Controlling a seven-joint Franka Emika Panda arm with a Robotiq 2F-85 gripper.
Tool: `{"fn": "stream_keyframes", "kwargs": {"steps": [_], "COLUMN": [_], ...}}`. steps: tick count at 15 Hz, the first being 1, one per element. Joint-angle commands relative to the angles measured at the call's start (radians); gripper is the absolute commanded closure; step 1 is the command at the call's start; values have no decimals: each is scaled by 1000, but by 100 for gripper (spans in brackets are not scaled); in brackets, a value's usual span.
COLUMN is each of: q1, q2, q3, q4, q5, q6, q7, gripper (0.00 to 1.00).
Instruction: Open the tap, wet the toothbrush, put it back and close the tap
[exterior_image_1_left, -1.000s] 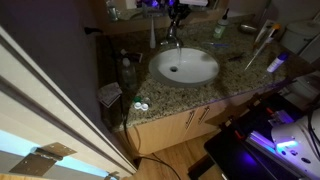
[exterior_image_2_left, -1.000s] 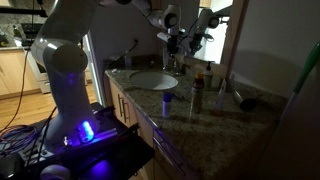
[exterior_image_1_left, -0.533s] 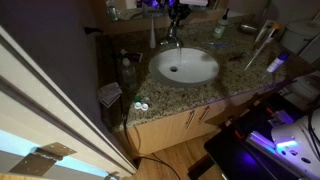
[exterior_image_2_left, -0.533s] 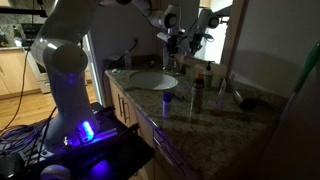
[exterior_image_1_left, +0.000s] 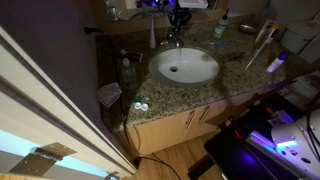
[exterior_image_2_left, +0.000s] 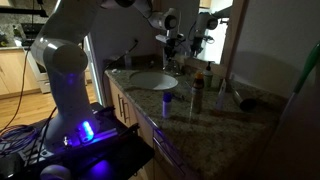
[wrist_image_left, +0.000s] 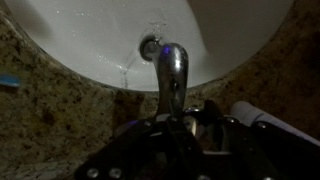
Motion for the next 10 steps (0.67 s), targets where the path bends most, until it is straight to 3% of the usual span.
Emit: {"fn": "stream_keyframes", "kwargs": {"steps": [1,6,7,8,10], "q1": [-2,5,4,6,0], "q2": [39,56,57,59,64], "q3": [9,4,7,6,12], "q4": [44,77,72,69,71], "q5": [-4,-3,5,3,9], "q6": [-119,-182,-173,-156,-154], "q7": [-20,7,7,8,-16], "gripper": [93,91,49,52,46]}}
